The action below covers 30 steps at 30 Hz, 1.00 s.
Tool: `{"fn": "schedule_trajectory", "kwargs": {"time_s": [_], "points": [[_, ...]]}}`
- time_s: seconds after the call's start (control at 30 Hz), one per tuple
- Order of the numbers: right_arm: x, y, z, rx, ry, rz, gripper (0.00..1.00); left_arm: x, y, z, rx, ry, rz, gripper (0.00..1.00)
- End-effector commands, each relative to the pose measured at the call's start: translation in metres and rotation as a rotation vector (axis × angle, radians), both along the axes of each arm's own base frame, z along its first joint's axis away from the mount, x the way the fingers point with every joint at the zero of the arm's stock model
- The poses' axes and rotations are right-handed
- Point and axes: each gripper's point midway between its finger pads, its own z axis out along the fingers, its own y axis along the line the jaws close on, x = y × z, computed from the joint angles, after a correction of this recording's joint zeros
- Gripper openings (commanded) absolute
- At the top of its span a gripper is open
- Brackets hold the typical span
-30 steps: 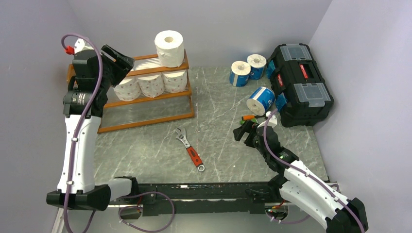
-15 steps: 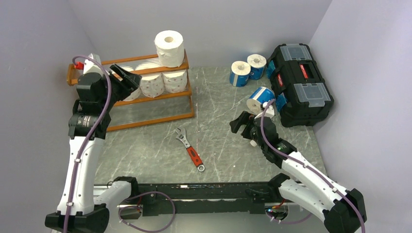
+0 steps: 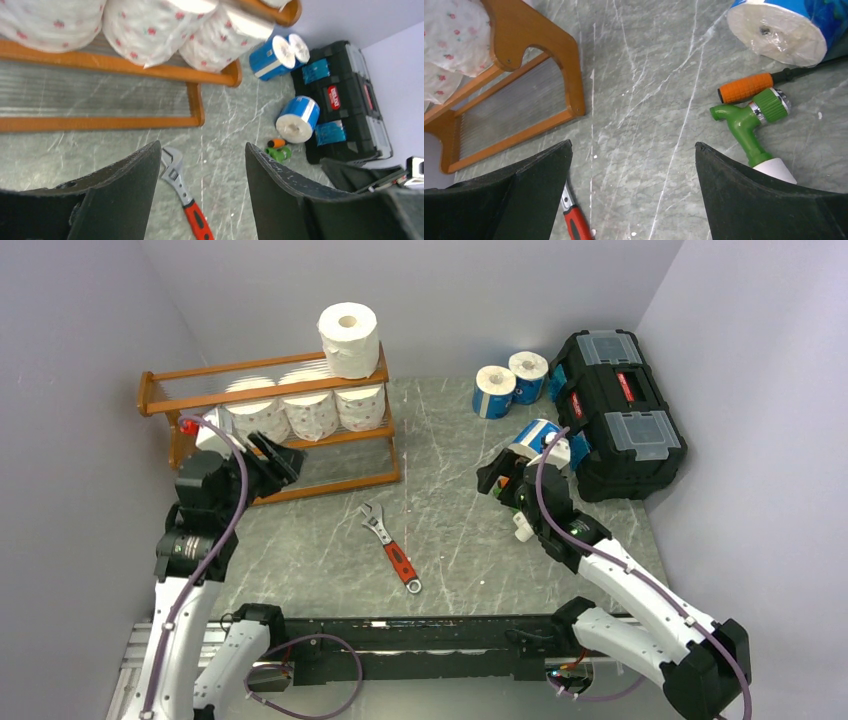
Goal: Place and organize the paper towels onto the shelf
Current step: Move the paper towel to the center of the board.
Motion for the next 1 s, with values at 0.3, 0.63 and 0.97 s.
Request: {"fn": "schedule_trajectory", "kwargs": {"time_s": [0.3,0.63,0.97], "points": [[0.039,-0.048,0.002,-0.078,0.081,-0.34,0.93,-0.028,-0.021,-0.087,-0.008,0.131,-0.121,0.66],[0.082,-0.093,-0.004,0.12,0.073,-0.56,0.93,-0.043,-0.044,-0.131,-0.041,0.203,-0.219,0.65],[0.129,-0.13,-0.015,-0.12,0.164,-0.662,0.95,-0.049,-0.053,-0.141,-0.039,0.217,-0.262,0.65]]}}
